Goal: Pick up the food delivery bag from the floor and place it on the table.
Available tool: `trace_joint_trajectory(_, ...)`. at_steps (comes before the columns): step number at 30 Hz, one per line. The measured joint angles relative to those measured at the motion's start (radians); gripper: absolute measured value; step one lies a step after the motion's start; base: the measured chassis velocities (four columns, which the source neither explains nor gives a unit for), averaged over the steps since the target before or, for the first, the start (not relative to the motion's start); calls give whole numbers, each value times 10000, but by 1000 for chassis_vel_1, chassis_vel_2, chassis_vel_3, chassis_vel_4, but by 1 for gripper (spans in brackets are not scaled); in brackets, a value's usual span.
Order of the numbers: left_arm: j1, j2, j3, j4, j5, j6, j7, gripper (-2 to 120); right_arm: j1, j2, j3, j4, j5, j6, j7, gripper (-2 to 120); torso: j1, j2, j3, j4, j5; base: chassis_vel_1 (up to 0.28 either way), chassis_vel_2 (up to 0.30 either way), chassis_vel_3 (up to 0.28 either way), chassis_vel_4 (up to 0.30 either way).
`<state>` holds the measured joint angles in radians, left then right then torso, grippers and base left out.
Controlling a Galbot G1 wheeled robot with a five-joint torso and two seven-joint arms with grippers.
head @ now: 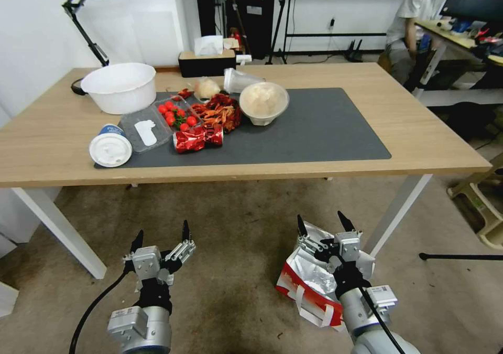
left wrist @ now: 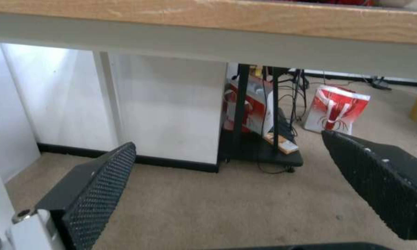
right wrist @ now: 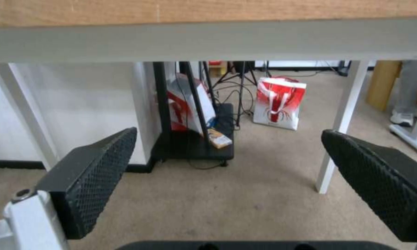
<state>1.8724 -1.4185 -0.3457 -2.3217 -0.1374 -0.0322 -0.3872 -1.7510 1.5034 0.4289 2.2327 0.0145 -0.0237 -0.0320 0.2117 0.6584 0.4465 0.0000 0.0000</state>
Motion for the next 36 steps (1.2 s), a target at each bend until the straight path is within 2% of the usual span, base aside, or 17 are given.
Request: trace_joint_trajectory(36, -74, 20, 53, 287, 27, -136, -32, 100, -32, -189, 124, -29, 111, 77, 35, 100, -580, -1515, -934, 0, 0, 0, 0, 0, 0)
